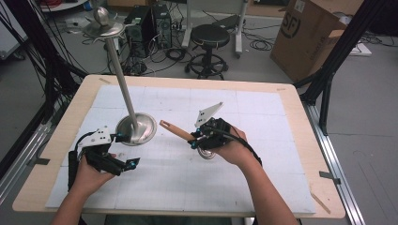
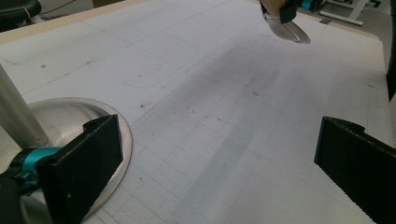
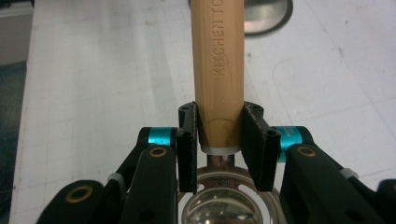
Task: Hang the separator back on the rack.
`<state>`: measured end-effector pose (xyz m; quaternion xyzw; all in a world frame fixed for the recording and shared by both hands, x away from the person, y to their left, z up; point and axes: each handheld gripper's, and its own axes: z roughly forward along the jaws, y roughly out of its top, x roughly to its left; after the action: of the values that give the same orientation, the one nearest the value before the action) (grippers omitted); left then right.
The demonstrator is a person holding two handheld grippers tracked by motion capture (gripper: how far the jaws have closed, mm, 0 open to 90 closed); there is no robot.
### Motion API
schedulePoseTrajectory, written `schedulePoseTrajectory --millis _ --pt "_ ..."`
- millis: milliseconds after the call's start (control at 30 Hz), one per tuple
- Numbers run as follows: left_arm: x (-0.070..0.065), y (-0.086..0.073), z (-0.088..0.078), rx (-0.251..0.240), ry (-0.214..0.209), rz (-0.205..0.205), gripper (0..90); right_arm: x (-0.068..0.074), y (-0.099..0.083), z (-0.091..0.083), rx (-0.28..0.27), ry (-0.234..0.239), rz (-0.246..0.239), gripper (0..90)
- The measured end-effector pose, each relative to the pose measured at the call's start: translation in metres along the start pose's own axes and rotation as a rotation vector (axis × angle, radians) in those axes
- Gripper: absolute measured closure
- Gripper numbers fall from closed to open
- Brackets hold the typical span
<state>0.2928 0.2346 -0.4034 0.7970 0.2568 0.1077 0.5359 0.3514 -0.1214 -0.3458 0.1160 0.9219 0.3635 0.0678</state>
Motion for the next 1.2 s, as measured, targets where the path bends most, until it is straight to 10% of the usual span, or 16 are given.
schedulePoseTrajectory --millis 1200 --pt "-0.001 0.001 -0.001 -0.014 -0.008 0.001 1.7 -0.009 0.072 -0.041 -0.378 -0.058 0.065 68.7"
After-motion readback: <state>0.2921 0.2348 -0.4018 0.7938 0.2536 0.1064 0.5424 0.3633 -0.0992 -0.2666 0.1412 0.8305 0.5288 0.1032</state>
